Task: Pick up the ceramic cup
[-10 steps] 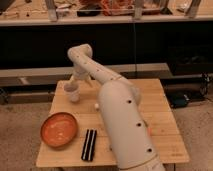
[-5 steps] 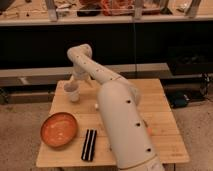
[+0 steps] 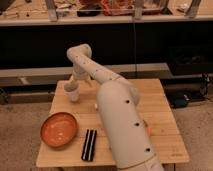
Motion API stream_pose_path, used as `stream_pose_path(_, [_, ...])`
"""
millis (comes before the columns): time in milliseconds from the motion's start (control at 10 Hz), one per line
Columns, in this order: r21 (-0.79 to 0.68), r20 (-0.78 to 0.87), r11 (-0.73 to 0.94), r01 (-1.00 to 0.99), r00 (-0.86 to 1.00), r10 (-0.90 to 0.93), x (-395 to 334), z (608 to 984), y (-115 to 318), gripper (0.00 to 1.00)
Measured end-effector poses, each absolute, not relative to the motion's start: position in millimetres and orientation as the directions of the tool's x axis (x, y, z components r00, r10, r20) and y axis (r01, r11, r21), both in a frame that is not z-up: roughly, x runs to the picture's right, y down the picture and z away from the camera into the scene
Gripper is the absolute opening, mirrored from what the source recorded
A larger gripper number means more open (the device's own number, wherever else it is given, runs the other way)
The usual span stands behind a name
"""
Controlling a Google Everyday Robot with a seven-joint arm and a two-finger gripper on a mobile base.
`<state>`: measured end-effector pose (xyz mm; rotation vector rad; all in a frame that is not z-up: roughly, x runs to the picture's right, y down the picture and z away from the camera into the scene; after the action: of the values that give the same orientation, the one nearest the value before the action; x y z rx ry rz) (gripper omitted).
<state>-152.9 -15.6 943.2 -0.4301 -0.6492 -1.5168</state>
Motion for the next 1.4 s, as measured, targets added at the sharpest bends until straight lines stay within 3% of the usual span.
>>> stream_pose_path(1400, [0.133,0.633,0.021,0.991,-0.068,-0.771,-152.7,949.3,-18.0,0.80])
